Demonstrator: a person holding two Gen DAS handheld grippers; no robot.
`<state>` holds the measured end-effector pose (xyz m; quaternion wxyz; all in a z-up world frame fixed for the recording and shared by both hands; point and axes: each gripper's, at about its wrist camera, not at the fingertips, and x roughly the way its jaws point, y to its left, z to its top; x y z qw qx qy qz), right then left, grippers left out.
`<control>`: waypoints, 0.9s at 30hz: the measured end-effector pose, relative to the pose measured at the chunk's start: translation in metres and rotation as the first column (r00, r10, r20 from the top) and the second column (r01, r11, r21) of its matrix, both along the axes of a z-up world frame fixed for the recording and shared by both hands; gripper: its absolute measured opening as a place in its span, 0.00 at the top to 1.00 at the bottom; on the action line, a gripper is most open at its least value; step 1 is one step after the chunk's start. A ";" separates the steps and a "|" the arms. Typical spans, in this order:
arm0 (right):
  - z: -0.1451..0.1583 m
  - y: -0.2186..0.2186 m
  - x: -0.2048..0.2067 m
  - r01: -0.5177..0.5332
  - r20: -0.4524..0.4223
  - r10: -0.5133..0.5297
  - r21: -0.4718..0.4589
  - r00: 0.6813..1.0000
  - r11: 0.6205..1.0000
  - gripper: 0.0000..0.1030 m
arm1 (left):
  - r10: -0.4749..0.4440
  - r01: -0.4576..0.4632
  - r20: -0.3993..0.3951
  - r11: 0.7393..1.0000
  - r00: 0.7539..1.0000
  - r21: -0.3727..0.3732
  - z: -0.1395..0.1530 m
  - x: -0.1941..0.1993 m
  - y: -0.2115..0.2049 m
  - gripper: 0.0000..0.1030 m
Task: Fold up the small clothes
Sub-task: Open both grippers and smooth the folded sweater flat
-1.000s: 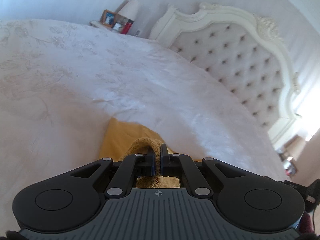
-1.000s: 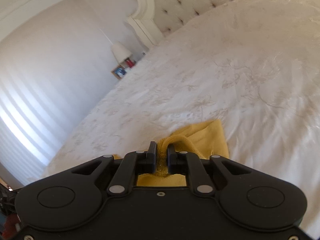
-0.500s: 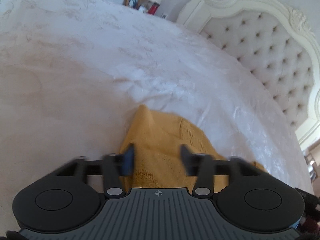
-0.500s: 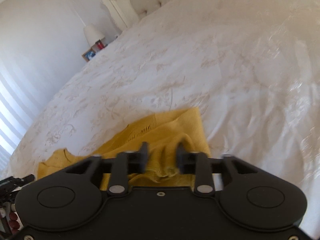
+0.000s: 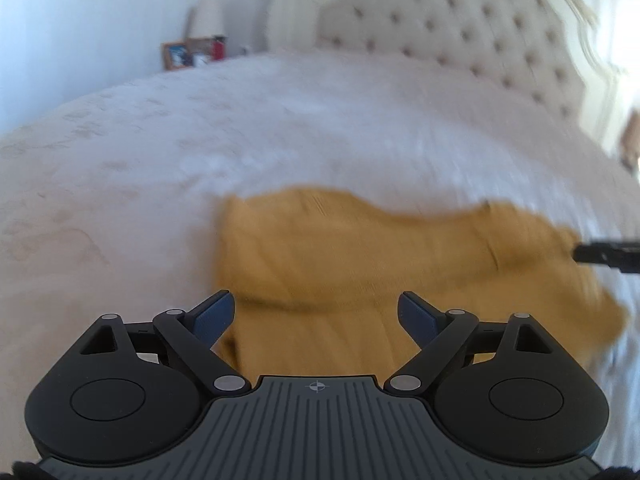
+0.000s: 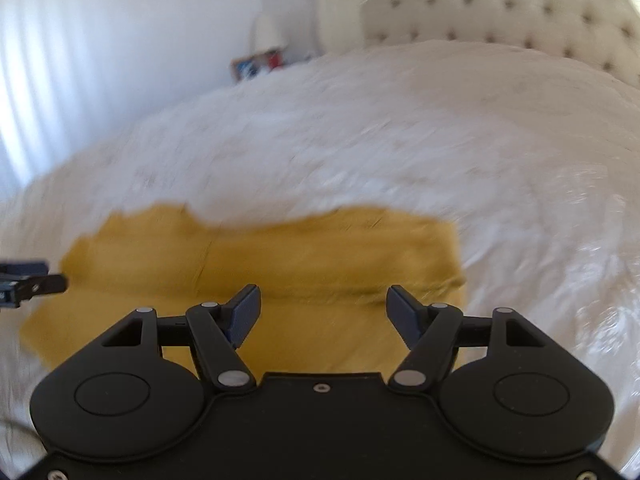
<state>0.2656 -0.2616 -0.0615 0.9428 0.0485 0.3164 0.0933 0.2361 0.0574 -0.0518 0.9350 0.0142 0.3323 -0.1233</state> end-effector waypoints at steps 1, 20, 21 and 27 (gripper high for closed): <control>-0.003 0.006 0.000 -0.018 -0.010 0.018 -0.019 1.000 1.000 0.30 | -0.012 0.012 -0.014 1.000 1.000 0.009 -0.005 0.001 -0.003 0.14; -0.012 0.016 0.122 0.074 -0.169 -0.082 -0.056 0.982 0.996 0.30 | 0.093 -0.101 -0.167 0.994 0.982 -0.041 -0.009 0.135 -0.003 0.09; -0.009 0.012 0.122 0.090 -0.157 -0.097 -0.053 0.983 0.995 0.30 | 0.111 -0.121 -0.159 0.991 0.981 -0.052 -0.005 0.138 -0.001 0.09; -0.010 0.003 0.092 0.064 -0.133 -0.069 -0.044 0.989 0.997 0.30 | 0.080 -0.085 -0.102 0.995 0.992 -0.048 0.013 0.113 0.002 0.09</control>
